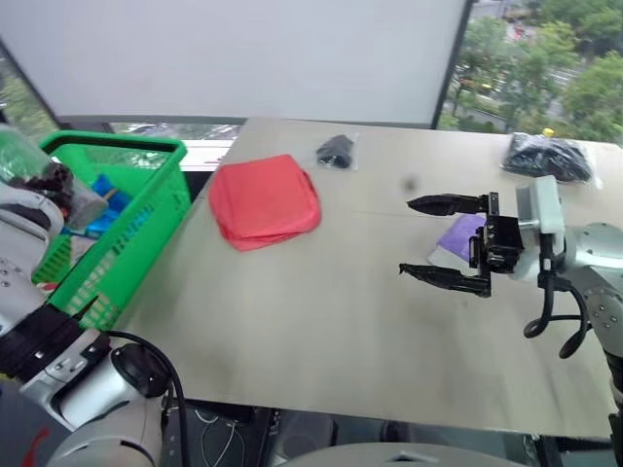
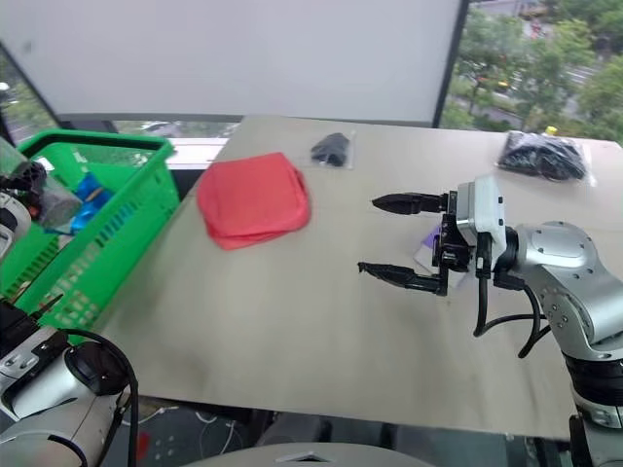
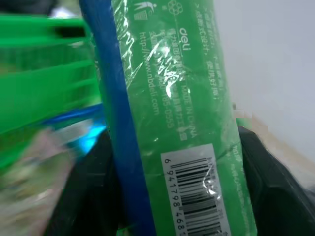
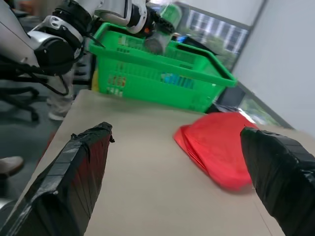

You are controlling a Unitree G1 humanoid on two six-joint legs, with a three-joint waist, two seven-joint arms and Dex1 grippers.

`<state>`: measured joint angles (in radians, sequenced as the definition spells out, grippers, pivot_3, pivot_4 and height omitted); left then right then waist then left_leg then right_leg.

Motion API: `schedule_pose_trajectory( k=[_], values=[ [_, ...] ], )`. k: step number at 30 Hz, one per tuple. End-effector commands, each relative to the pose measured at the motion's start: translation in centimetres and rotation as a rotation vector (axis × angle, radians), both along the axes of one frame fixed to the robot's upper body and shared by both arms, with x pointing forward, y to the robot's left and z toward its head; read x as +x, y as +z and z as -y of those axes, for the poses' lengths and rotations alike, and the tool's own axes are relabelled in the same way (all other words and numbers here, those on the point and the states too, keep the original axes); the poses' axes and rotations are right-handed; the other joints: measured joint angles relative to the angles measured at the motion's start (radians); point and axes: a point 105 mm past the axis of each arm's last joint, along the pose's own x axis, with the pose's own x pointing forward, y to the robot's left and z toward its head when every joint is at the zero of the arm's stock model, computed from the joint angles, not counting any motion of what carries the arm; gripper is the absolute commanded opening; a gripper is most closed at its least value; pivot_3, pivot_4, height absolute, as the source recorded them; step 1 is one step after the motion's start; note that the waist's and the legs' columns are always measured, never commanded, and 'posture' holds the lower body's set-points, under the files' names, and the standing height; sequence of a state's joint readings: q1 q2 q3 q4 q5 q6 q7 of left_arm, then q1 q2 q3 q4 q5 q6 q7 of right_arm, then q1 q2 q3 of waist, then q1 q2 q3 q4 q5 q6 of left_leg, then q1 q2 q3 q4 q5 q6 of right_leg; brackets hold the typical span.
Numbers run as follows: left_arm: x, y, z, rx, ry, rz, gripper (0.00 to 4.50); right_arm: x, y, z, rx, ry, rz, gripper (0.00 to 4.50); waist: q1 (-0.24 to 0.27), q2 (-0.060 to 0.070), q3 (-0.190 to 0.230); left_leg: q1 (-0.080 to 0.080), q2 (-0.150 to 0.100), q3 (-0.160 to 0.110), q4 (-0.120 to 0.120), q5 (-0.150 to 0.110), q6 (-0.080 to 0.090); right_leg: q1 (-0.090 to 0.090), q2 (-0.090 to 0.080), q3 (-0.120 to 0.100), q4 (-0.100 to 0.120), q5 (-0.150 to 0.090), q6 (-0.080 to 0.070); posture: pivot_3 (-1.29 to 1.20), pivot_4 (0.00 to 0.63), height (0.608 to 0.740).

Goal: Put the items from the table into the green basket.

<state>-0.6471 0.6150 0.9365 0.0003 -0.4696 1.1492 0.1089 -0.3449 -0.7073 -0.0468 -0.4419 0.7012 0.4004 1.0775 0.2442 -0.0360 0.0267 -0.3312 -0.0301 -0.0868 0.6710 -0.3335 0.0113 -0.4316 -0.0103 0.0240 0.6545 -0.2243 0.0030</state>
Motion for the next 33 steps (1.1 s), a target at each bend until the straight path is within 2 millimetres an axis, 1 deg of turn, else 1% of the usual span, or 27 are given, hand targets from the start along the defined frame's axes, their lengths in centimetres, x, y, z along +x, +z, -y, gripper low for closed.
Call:
schedule_pose_trajectory(
  k=[1, 2, 3, 4, 6, 7, 8, 9, 10, 12, 13, 14, 15, 16, 17, 19, 20, 21, 22, 24, 25, 27, 28, 30, 32, 33],
  values=[
    [0.3, 2.2, 0.2, -0.006, -0.005, 0.075, 4.43, 0.0, 0.9, 0.1, 0.003, 0.006, 0.056, 4.5, 0.028, 0.0, 0.0, -0.001, 0.0, -0.001, 0.0, 0.0, 0.0, 0.0, 0.0, -0.002, -0.002, 0.0, 0.0, 0.33, 0.0, 0.74],
    [0.5, 2.6, 0.5, -0.029, -0.02, 0.107, 4.43, 0.0, 0.9, 0.1, 0.003, -0.002, 0.057, 4.5, 0.036, 0.0, 0.0, -0.002, 0.0, -0.002, 0.0, 0.0, 0.0, 0.0, -0.001, -0.003, -0.002, 0.0, 0.0, 0.33, 0.0, 0.74],
    [0.9, 3.5, 1.3, -0.014, -0.068, 0.137, 4.43, 0.0, 0.8, 0.3, 0.0, -0.012, 0.057, 4.5, 0.048, -0.001, 0.0, -0.002, 0.0, -0.002, 0.0, 0.0, -0.001, 0.0, -0.001, -0.003, -0.002, 0.0, 0.0, 0.32, 0.0, 0.74],
    [1.4, 4.3, 2.7, 0.02, -0.153, 0.156, 4.43, 0.0, 0.7, 0.4, -0.005, -0.023, 0.055, 4.5, 0.057, -0.001, 0.0, -0.003, 0.0, -0.003, 0.0, 0.001, -0.001, 0.0, -0.001, -0.004, -0.002, 0.0, 0.0, 0.32, 0.0, 0.74],
    [2.7, 5.3, 7.1, 0.046, -0.381, 0.182, 4.43, -0.1, 0.6, 0.8, -0.014, -0.049, 0.055, 4.5, 0.07, 0.0, 0.0, -0.005, 0.0, -0.004, 0.0, 0.001, -0.002, -0.001, -0.001, -0.006, -0.003, 0.0, 0.0, 0.28, 0.0, 0.74],
    [3.2, 5.5, 9.8, 0.063, -0.507, 0.181, 4.43, -0.1, 0.5, 1.1, -0.018, -0.067, 0.053, 4.5, 0.072, 0.0, -0.001, -0.005, 0.0, -0.004, 0.0, 0.001, -0.003, -0.001, -0.001, -0.006, -0.003, 0.0, 0.0, 0.28, 0.0, 0.74],
    [3.7, 5.1, 12.5, 0.085, -0.625, 0.155, 4.43, -0.2, 0.4, 1.4, -0.025, -0.091, 0.052, 4.5, 0.076, 0.0, -0.001, -0.006, 0.0, -0.004, 0.0, 0.002, -0.003, -0.001, -0.001, -0.007, -0.003, 0.0, 0.0, 0.26, 0.0, 0.74],
    [4.0, 4.6, 14.5, 0.102, -0.71, 0.13, 4.43, -0.2, 0.3, 1.7, -0.033, -0.112, 0.051, 4.5, 0.078, 0.0, -0.001, -0.007, 0.0, -0.005, 0.001, 0.002, -0.003, -0.001, -0.002, -0.008, -0.003, 0.0, 0.0, 0.25, 0.0, 0.74],
    [4.1, 4.1, 16.0, 0.113, -0.772, 0.109, 4.43, -0.3, 0.2, 2.0, -0.04, -0.131, 0.05, 4.5, 0.077, 0.001, -0.002, -0.008, -0.001, -0.005, 0.002, 0.002, -0.003, -0.001, -0.002, -0.009, -0.002, 0.0, 0.0, 0.21, 0.0, 0.74],
    [4.5, 1.9, 21.3, 0.14, -0.997, 0.013, 4.43, -0.5, -0.2, 3.0, -0.065, -0.201, 0.037, 4.5, 0.065, 0.003, -0.003, -0.009, -0.001, -0.004, 0.003, 0.002, -0.003, -0.002, -0.002, -0.008, -0.001, 0.0, 0.0, 0.16, 0.0, 0.74],
    [4.6, 0.2, 23.8, 0.139, -1.098, -0.061, 4.43, -0.6, -0.4, 3.6, -0.076, -0.243, 0.027, 4.5, 0.058, 0.003, -0.003, -0.009, -0.001, -0.003, 0.004, 0.002, -0.003, -0.002, -0.002, -0.008, -0.001, 0.0, 0.0, 0.15, 0.0, 0.74],
    [4.6, -1.0, 25.4, 0.144, -1.163, -0.11, 4.43, -0.7, -0.6, 4.0, -0.086, -0.278, 0.017, 4.5, 0.047, 0.004, -0.004, -0.01, -0.001, -0.002, 0.004, 0.002, -0.003, -0.002, -0.001, -0.008, -0.001, 0.0, 0.0, 0.1, 0.0, 0.74],
    [4.9, -1.6, 26.6, 0.155, -1.205, -0.126, 4.43, -0.7, -0.8, 4.5, -0.101, -0.321, 0.009, 4.5, 0.037, 0.005, -0.004, -0.01, -0.001, -0.001, 0.005, 0.002, -0.003, -0.002, -0.001, -0.008, -0.001, 0.0, 0.0, 0.07, 0.0, 0.74],
    [5.2, -2.1, 28.0, 0.135, -1.259, -0.135, 4.43, -0.6, -1.0, 5.2, -0.113, -0.378, -0.003, 4.5, 0.011, 0.006, -0.004, -0.011, -0.001, -0.001, 0.005, 0.002, -0.003, -0.002, -0.001, -0.008, -0.001, 0.0, 0.0, 0.06, 0.0, 0.74],
    [5.5, -2.5, 29.3, 0.117, -1.309, -0.148, 4.43, -0.6, -1.3, 5.8, -0.117, -0.431, -0.034, 4.5, -0.001, 0.006, -0.004, -0.012, 0.0, 0.0, 0.006, 0.002, -0.003, -0.003, 0.0, -0.007, -0.001, 0.0, 0.0, 0.02, 0.0, 0.74],
    [6.3, -3.7, 31.6, 0.078, -1.385, -0.208, 4.43, -0.7, -1.8, 7.0, -0.148, -0.537, -0.098, 4.5, -0.046, 0.006, -0.004, -0.012, 0.0, 0.0, 0.008, 0.002, -0.002, -0.003, 0.0, -0.007, 0.0, 0.0, -0.001, -0.02, 0.0, 0.74],
    [6.8, -4.4, 32.7, 0.063, -1.424, -0.243, 4.43, -0.6, -2.2, 7.9, -0.184, -0.617, -0.115, 4.5, -0.07, 0.007, -0.004, -0.012, 0.0, 0.0, 0.009, 0.002, -0.002, -0.003, 0.0, -0.007, 0.001, 0.0, -0.001, -0.04, 0.0, 0.74],
    [7.2, -5.0, 33.7, 0.052, -1.457, -0.263, 4.43, -0.8, -2.4, 8.5, -0.205, -0.656, -0.125, 4.5, -0.098, 0.008, -0.005, -0.013, 0.0, 0.001, 0.01, 0.002, -0.002, -0.002, 0.0, -0.007, 0.002, 0.0, -0.001, -0.08, 0.0, 0.74],
    [8.1, -5.6, 34.9, 0.027, -1.472, -0.281, 4.43, -1.1, -2.6, 9.1, -0.217, -0.703, -0.141, 4.5, -0.122, 0.008, -0.005, -0.012, 0.0, 0.001, 0.011, 0.002, -0.002, -0.002, 0.0, -0.007, 0.002, 0.0, -0.001, -0.09, 0.0, 0.74],
    [9.1, -6.1, 37.0, -0.003, -1.514, -0.293, 4.43, -1.4, -2.9, 10.0, -0.231, -0.78, -0.171, 4.5, -0.158, 0.009, -0.005, -0.012, 0.0, 0.003, 0.011, 0.002, -0.002, 0.002, 0.0, -0.005, 0.002, 0.0, -0.001, -0.13, 0.0, 0.74],
    [9.4, -6.3, 37.9, -0.015, -1.53, -0.296, 4.43, -1.4, -3.1, 10.4, -0.239, -0.815, -0.182, 4.5, -0.185, 0.01, -0.005, -0.011, -0.001, 0.004, 0.011, 0.002, -0.002, 0.003, 0.001, -0.005, 0.002, 0.0, -0.001, -0.13, 0.0, 0.74],
    [9.9, -6.5, 39.6, -0.031, -1.558, -0.301, 4.43, -1.7, -3.3, 10.8, -0.256, -0.852, -0.181, 4.5, -0.232, 0.011, -0.005, -0.009, -0.001, 0.007, 0.011, 0.002, -0.001, 0.005, 0.002, -0.001, 0.003, 0.0, 0.0, -0.17, 0.0, 0.74],
    [10.0, -6.6, 40.0, -0.034, -1.568, -0.302, 4.43, -1.8, -3.4, 10.8, -0.26, -0.859, -0.18, 4.5, -0.247, 0.011, -0.005, -0.008, -0.001, 0.008, 0.011, 0.002, -0.001, 0.005, 0.004, 0.001, 0.003, 0.0, 0.0, -0.18, 0.0, 0.74],
    [10.3, -7.6, 41.4, 0.041, -1.573, -0.331, 4.43, -2.0, -3.6, 10.9, -0.259, -0.886, -0.184, 4.5, -0.285, 0.012, -0.004, -0.007, 0.0, 0.011, 0.011, 0.001, -0.001, 0.005, 0.008, 0.005, 0.003, 0.0, 0.0, -0.21, 0.0, 0.74],
    [10.3, -8.7, 42.6, 0.105, -1.575, -0.354, 4.43, -2.3, -3.7, 10.7, -0.254, -0.897, -0.184, 4.5, -0.308, 0.014, -0.003, -0.005, 0.001, 0.012, 0.01, 0.001, 0.0, 0.006, 0.009, 0.008, 0.004, 0.0, 0.0, -0.23, 0.0, 0.74],
    [10.5, -9.7, 42.8, 0.188, -1.561, -0.372, 4.21, -2.4, -3.7, 10.7, -0.252, -0.905, -0.18, 4.5, -0.315, 0.015, -0.002, -0.002, 0.001, 0.013, 0.01, 0.0, 0.002, 0.008, 0.01, 0.008, 0.004, -0.001, 0.0, -0.24, 0.0, 0.74]
  ],
)
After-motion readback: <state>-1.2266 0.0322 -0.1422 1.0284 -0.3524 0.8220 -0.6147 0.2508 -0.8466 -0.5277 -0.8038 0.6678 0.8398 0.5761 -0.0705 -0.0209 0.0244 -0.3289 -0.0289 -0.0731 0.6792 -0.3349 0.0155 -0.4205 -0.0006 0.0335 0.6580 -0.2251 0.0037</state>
